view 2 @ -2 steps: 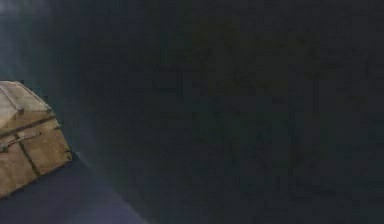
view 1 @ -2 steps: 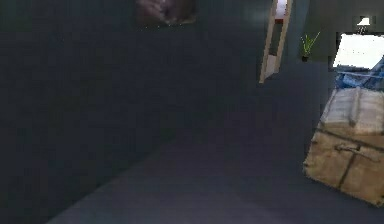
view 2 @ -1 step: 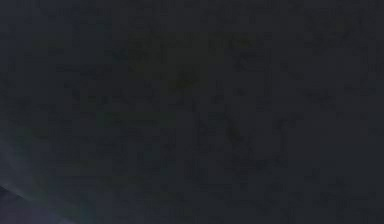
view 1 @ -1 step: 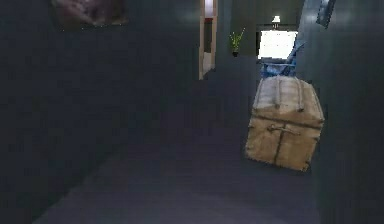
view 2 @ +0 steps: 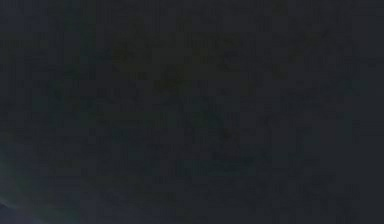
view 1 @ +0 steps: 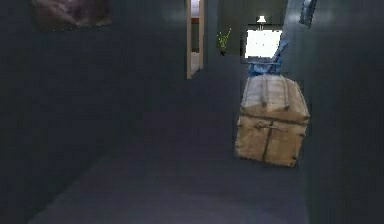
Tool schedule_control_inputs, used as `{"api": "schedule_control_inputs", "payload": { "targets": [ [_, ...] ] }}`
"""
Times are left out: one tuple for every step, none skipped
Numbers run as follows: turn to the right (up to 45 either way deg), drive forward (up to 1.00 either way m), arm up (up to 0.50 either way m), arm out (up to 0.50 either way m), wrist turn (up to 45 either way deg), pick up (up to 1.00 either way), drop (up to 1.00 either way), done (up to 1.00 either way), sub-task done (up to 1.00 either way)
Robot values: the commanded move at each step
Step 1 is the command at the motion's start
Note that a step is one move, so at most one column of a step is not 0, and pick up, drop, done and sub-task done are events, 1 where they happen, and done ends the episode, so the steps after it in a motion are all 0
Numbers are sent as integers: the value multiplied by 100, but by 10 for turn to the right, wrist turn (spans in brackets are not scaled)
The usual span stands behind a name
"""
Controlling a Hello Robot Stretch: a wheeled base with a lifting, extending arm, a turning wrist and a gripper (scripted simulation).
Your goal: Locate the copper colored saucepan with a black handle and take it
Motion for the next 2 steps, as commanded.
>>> {"api": "schedule_control_inputs", "payload": {
  "targets": [
    [0, 100, 0, 0, 0, 0, 0, 0, 0],
    [0, 65, 0, 0, 0, 0, 0, 0, 0]
  ]
}}
